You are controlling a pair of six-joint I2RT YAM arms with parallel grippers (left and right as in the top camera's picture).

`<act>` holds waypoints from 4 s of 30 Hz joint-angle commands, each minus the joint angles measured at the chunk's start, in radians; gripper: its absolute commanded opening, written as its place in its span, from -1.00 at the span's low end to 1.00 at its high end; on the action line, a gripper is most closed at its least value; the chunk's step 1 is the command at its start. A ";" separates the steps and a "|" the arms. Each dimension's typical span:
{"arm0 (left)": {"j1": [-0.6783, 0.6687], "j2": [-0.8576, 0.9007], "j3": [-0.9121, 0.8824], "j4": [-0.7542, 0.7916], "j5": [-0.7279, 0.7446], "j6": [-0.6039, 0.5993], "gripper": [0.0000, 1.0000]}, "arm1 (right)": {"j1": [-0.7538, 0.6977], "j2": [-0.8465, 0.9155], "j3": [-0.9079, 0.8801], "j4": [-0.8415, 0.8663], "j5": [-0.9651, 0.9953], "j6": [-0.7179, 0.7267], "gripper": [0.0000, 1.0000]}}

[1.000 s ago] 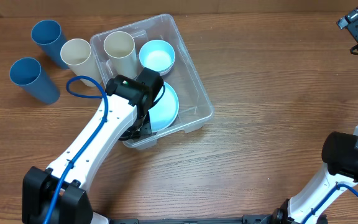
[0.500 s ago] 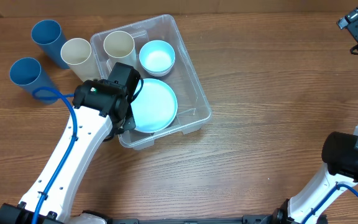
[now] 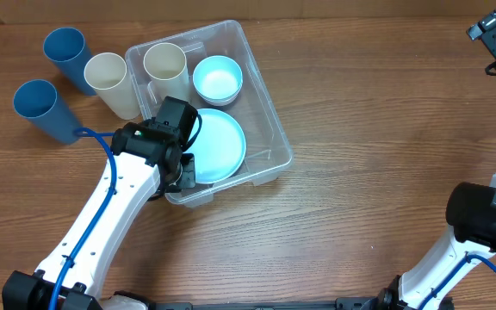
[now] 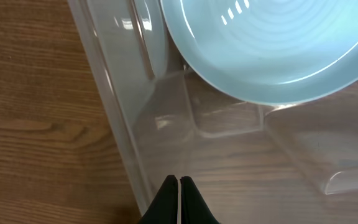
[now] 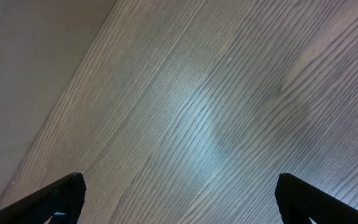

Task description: Pack container

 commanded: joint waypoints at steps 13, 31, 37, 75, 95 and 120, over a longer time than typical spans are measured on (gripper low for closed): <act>0.214 -0.007 -0.013 -0.064 -0.031 -0.038 -0.92 | 0.002 -0.011 0.009 0.002 0.007 0.005 1.00; 0.235 -0.007 0.391 0.055 -0.003 0.171 0.21 | 0.002 -0.011 0.009 0.002 0.007 0.005 1.00; 0.362 0.023 0.391 0.141 -0.025 0.011 0.19 | 0.002 -0.011 0.009 0.002 0.007 0.005 1.00; 0.411 0.255 0.391 0.341 0.034 -0.513 0.08 | 0.002 -0.011 0.009 0.002 0.007 0.005 1.00; 0.476 0.383 0.387 0.393 0.011 -0.676 -0.53 | 0.002 -0.011 0.009 0.002 0.008 0.005 1.00; 0.441 -0.191 0.444 0.341 0.402 0.410 -0.92 | 0.002 -0.011 0.009 0.002 0.007 0.005 1.00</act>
